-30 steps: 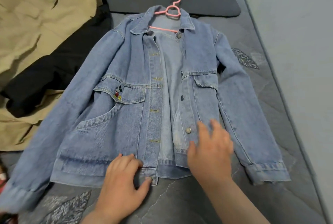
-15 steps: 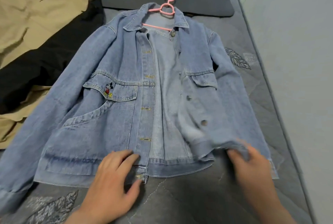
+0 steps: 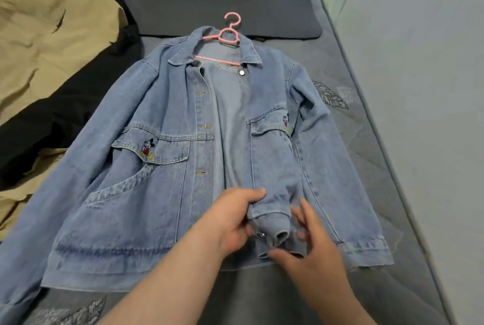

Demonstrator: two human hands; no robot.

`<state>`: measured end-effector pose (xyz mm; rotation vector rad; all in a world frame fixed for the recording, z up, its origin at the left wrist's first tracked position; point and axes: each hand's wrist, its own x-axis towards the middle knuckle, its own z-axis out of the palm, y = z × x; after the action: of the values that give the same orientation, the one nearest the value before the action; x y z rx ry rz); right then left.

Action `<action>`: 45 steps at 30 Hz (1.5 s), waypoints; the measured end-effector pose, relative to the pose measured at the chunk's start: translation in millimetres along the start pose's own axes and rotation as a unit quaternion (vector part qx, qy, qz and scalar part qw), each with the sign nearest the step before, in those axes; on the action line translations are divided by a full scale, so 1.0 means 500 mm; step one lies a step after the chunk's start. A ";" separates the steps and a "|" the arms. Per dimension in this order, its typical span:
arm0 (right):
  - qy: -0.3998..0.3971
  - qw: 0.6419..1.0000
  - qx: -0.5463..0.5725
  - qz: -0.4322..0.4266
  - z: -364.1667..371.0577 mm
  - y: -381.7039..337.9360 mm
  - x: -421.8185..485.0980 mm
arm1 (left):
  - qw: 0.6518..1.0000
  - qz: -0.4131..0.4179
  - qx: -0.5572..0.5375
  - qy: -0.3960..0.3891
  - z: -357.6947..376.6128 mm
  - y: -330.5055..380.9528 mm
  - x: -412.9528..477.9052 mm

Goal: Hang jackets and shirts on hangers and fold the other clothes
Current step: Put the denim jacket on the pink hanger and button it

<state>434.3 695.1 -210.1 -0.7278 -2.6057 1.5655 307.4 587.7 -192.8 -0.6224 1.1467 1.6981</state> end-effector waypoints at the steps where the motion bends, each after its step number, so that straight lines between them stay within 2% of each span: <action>1: -0.002 0.996 -0.090 -0.023 0.008 0.020 0.004 | 0.999 -0.020 -0.027 -0.010 -0.006 0.001 0.003; 3: -0.018 0.960 -0.273 -0.064 0.025 0.064 0.019 | 0.996 -0.040 -0.078 -0.024 -0.014 0.003 0.002; 4: -0.023 0.945 -0.315 -0.083 0.032 0.077 0.029 | 0.996 -0.038 -0.081 -0.031 -0.016 0.001 -0.002; 6: -0.023 0.935 -0.328 -0.132 0.031 0.090 0.045 | 0.998 -0.011 -0.062 -0.025 -0.025 -0.002 -0.003; 8: -0.004 0.939 -0.300 -0.167 0.004 0.118 0.054 | 0.998 0.047 -0.044 0.014 -0.047 -0.001 0.007; 9: 0.027 0.951 -0.275 -0.143 -0.021 0.130 0.054 | 0.996 0.081 -0.019 0.045 -0.067 -0.001 0.017; 11: 0.119 0.973 -0.199 -0.014 -0.088 0.151 0.045 | 0.974 0.144 0.110 0.134 -0.100 -0.010 0.035; 13: 0.169 0.968 -0.138 0.120 -0.146 0.167 0.035 | 0.923 0.166 0.291 0.189 -0.116 -0.033 0.043; 15: 0.119 0.971 -0.134 0.160 -0.177 0.170 0.031 | 0.899 0.147 0.369 0.184 -0.114 -0.056 0.045; 17: 0.029 0.977 -0.157 0.143 -0.195 0.155 0.026 | 0.894 0.153 0.385 0.171 -0.113 -0.071 0.045; 19: -0.057 0.981 -0.132 0.129 -0.206 0.136 0.025 | 0.898 0.171 0.375 0.156 -0.117 -0.076 0.041; 20: -0.076 0.982 -0.129 0.119 -0.206 0.129 0.027 | 0.899 0.180 0.371 0.145 -0.119 -0.077 0.038; 22: -0.059 0.980 -0.179 0.065 -0.184 0.124 0.026 | 0.896 0.198 0.377 0.129 -0.137 -0.085 0.038; 24: -0.004 0.965 -0.261 0.029 -0.152 0.142 0.021 | 0.889 0.195 0.399 0.111 -0.148 -0.094 0.029; 26: 0.017 0.937 -0.337 0.094 -0.132 0.153 0.013 | 0.874 0.164 0.446 0.105 -0.152 -0.100 0.018; 27: 0.022 0.913 -0.388 0.122 -0.125 0.147 0.012 | 0.855 0.156 0.484 0.102 -0.152 -0.105 0.013; 29: 0.050 0.862 -0.494 0.107 -0.107 0.102 0.023 | 0.803 0.166 0.562 0.107 -0.152 -0.112 0.003; 30: 0.083 0.864 -0.491 0.072 -0.088 0.066 0.032 | 0.783 0.184 0.582 0.119 -0.150 -0.113 -0.002; 31: 0.110 0.885 -0.453 0.008 -0.057 0.034 0.043 | 0.768 0.210 0.589 0.139 -0.153 -0.113 -0.008; 32: 0.102 0.915 -0.385 -0.055 -0.021 0.001 0.058 | 0.757 0.244 0.581 0.171 -0.160 -0.111 -0.013; 33: 0.052 0.945 -0.307 -0.100 0.019 -0.030 0.077 | 0.748 0.275 0.566 0.212 -0.173 -0.105 -0.016; 35: -0.079 0.982 -0.154 -0.072 0.095 -0.055 0.117 | 0.735 0.294 0.548 0.270 -0.215 -0.093 -0.013; 37: -0.150 0.986 -0.079 0.000 0.160 -0.033 0.137 | 0.742 0.274 0.551 0.266 -0.248 -0.086 -0.008; 39: -0.147 0.984 -0.100 0.022 0.198 -0.003 0.138 | 0.746 0.263 0.554 0.260 -0.252 -0.080 -0.007; 40: -0.135 0.984 -0.113 0.023 0.207 0.004 0.139 | 0.736 0.253 0.570 0.263 -0.246 -0.077 -0.006; 43: -0.128 0.983 -0.132 0.028 0.219 0.003 0.152 | 0.676 0.203 0.650 0.281 -0.217 -0.067 -0.002; 45: -0.117 0.983 -0.134 0.038 0.224 -0.005 0.160 | 0.651 0.197 0.672 0.294 -0.200 -0.058 0.001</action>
<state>334.4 632.8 -281.5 -0.7030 -3.0379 1.4110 323.9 500.7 -247.8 0.1230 2.6840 0.4348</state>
